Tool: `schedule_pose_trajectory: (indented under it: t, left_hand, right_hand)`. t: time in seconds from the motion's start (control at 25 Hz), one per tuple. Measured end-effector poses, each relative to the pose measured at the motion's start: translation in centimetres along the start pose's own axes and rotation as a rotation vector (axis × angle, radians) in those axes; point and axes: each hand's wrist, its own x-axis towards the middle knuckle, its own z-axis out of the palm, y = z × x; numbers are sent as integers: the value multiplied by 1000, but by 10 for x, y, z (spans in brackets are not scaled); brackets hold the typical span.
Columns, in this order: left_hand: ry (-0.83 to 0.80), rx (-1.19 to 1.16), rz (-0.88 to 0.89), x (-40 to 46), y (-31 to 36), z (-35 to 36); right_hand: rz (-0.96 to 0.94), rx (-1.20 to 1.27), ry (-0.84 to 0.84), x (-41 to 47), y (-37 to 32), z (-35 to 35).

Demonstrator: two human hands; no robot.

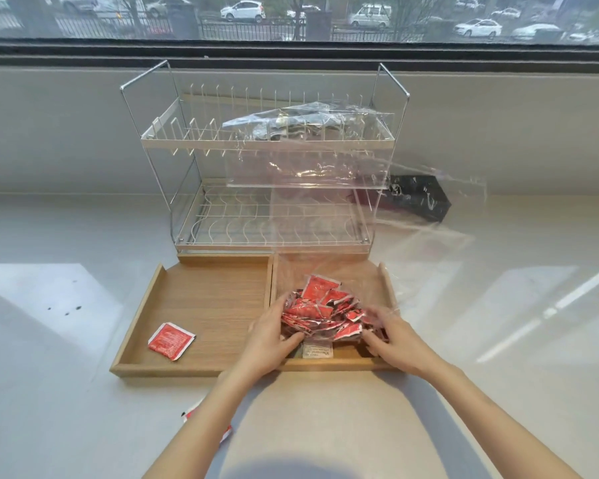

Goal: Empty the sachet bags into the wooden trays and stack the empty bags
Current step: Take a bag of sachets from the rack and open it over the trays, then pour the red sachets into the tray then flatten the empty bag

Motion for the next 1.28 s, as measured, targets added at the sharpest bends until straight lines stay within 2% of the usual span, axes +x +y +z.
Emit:
schedule_pose_trajectory:
  t: [0.12, 0.24, 0.4, 0.52, 0.68, 0.8, 0.96, 1.08, 1.2, 1.28]
  left_hand:
    - [85, 29, 7, 5, 3, 2]
    - [134, 86, 9, 7, 7, 0]
    - [216, -194, 45, 2, 9, -11]
    - [255, -317, 43, -7, 13, -32]
    - [305, -390, 35, -34, 4, -64]
    - [355, -427, -79, -57, -14, -76]
    - [501, -473, -222, -81, -38, -79]
    - [547, -482, -320, -95, -56, -77]
    - [455, -573, -409, -100, -73, -81]
    - [385, -611, -375, -100, -75, -87]
  right_hand:
    - [-50, -92, -76, -1, 1, -3]
    - [-16, -76, 23, 3, 3, 0]
    - [11, 55, 271, 7, -12, -5]
    - [-49, 150, 287, 7, -35, -13]
    - [-145, 204, 210, 10, -65, -7]
    - [-172, 217, 105, 11, -89, 9]
    - [-159, 235, 5, 10, -112, 40]
    - [-86, 232, -29, 12, -117, 62]
    - [46, 230, -70, 19, -121, 74]
    - [176, 330, -129, 25, -127, 68]
